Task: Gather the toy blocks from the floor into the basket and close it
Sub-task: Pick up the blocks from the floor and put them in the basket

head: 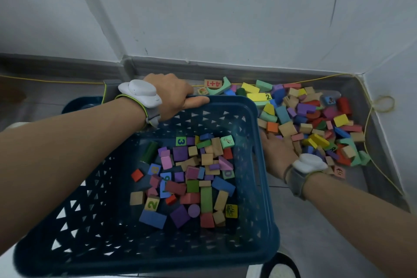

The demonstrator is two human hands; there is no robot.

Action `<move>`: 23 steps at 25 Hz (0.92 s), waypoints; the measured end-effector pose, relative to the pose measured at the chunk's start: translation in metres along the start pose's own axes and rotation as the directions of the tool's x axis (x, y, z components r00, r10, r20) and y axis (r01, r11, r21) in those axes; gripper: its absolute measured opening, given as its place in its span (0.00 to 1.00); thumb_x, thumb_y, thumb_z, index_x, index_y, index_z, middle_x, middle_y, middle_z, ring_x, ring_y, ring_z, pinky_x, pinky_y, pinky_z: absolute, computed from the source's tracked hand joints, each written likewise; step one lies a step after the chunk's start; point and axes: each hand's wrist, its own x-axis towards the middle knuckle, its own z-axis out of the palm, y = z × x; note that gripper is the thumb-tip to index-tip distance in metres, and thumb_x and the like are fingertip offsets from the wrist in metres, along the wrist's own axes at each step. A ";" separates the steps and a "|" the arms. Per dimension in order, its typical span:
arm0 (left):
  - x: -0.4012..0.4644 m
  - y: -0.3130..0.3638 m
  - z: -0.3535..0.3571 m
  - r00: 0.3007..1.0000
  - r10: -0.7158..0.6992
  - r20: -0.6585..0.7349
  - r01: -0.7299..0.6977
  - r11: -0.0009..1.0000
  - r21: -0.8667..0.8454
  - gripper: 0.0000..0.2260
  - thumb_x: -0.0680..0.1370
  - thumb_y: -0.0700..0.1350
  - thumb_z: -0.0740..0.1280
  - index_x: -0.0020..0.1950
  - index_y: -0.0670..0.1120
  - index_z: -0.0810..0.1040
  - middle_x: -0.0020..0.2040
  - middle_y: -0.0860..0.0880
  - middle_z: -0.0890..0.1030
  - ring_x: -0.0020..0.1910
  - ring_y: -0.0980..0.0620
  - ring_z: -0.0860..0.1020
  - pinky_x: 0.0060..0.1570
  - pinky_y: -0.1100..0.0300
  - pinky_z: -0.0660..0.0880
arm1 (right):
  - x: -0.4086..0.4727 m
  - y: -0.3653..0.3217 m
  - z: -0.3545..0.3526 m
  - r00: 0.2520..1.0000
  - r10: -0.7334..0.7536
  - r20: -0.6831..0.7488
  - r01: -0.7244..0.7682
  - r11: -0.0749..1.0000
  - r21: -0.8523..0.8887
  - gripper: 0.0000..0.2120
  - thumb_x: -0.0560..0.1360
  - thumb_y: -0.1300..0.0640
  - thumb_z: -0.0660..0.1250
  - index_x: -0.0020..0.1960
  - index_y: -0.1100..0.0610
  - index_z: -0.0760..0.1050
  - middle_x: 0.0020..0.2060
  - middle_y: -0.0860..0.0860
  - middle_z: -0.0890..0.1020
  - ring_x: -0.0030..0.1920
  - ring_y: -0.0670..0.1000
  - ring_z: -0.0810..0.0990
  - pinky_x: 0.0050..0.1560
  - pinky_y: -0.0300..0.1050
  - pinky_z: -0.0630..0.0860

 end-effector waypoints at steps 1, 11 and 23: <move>0.001 0.000 0.002 1.000 0.001 -0.009 -0.001 1.000 0.013 0.35 0.66 0.77 0.35 0.33 0.53 0.70 0.33 0.51 0.77 0.34 0.47 0.77 0.33 0.56 0.73 | 0.000 -0.001 -0.003 0.999 0.003 -0.034 -0.002 1.000 0.023 0.26 0.74 0.50 0.65 0.68 0.56 0.62 0.59 0.58 0.76 0.56 0.61 0.77 0.44 0.50 0.70; 0.005 -0.001 0.005 0.999 -0.021 0.034 0.020 1.000 0.005 0.39 0.65 0.77 0.34 0.36 0.51 0.73 0.32 0.51 0.77 0.33 0.49 0.76 0.30 0.57 0.68 | 0.028 -0.020 -0.036 0.991 -0.122 -0.061 0.130 0.978 0.161 0.24 0.77 0.59 0.64 0.72 0.61 0.65 0.65 0.64 0.69 0.62 0.66 0.71 0.61 0.58 0.71; 0.002 0.003 -0.001 0.998 -0.041 0.053 0.041 0.999 -0.004 0.38 0.66 0.76 0.37 0.38 0.50 0.76 0.32 0.49 0.78 0.33 0.48 0.77 0.32 0.56 0.73 | 0.014 -0.021 -0.116 0.901 0.249 -0.356 0.139 0.611 0.779 0.10 0.76 0.57 0.66 0.57 0.53 0.74 0.46 0.51 0.80 0.42 0.51 0.82 0.40 0.45 0.80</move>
